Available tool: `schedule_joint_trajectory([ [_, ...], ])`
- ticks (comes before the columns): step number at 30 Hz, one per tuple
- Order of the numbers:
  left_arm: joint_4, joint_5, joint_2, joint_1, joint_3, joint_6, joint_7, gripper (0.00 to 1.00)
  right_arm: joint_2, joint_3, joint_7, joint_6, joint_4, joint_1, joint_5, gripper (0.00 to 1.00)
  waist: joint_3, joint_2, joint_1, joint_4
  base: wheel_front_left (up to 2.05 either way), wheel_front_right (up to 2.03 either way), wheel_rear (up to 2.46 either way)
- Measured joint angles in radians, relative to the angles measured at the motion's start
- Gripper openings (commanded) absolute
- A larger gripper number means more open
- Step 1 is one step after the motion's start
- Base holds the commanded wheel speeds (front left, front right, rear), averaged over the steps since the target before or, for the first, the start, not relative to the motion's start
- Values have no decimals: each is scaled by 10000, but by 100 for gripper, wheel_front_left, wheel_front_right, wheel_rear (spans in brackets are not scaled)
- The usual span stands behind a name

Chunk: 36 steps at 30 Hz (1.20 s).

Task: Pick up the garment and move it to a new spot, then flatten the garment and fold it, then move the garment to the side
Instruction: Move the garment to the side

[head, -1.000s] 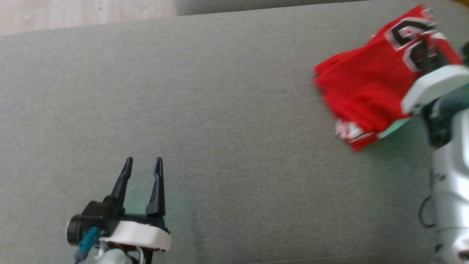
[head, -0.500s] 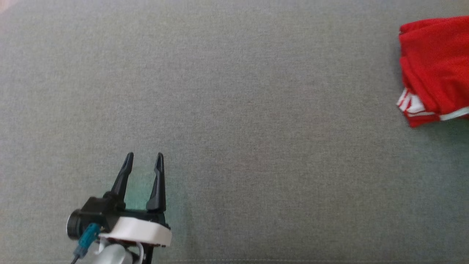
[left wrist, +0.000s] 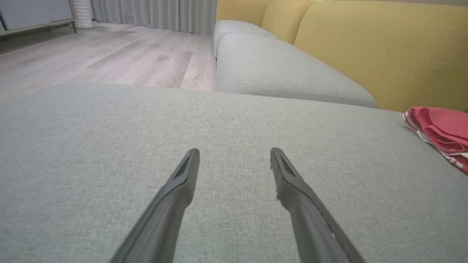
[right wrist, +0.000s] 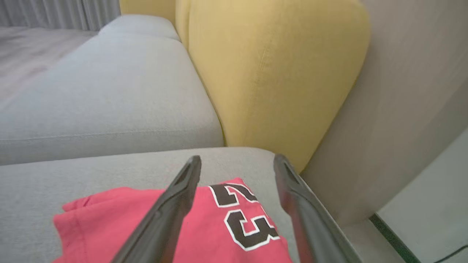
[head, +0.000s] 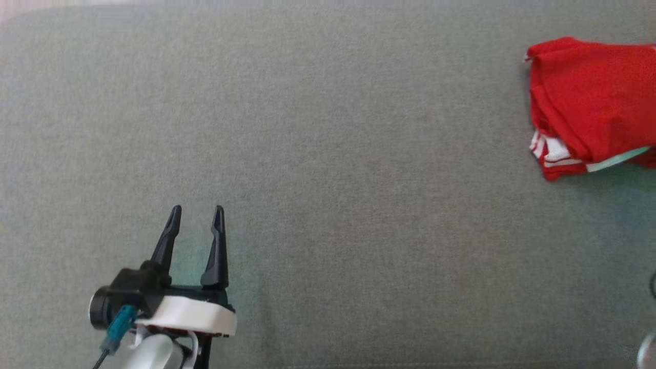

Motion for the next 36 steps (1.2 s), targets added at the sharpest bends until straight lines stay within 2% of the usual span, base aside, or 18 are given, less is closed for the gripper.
schedule_joint_trajectory([
  [6,86,-244,-13,41,203,-8,-35,100,888,1051,-619,0,-531,489,221,100,-715,0,-1,-186,0,0,0],
  [14,397,-585,-86,918,416,17,-61,100,1856,2805,-1089,0,-1894,2947,1160,100,-1932,0,-3,-265,0,0,0],
  [26,589,-717,-123,2065,667,186,-134,100,2117,4479,-1177,0,-4861,6968,3499,100,-2950,1,-3,152,0,0,0],
  [36,560,-640,-263,2275,639,180,-136,100,2121,4878,-1476,0,-5448,8451,4065,100,-3247,1,-2,224,0,0,0],
])
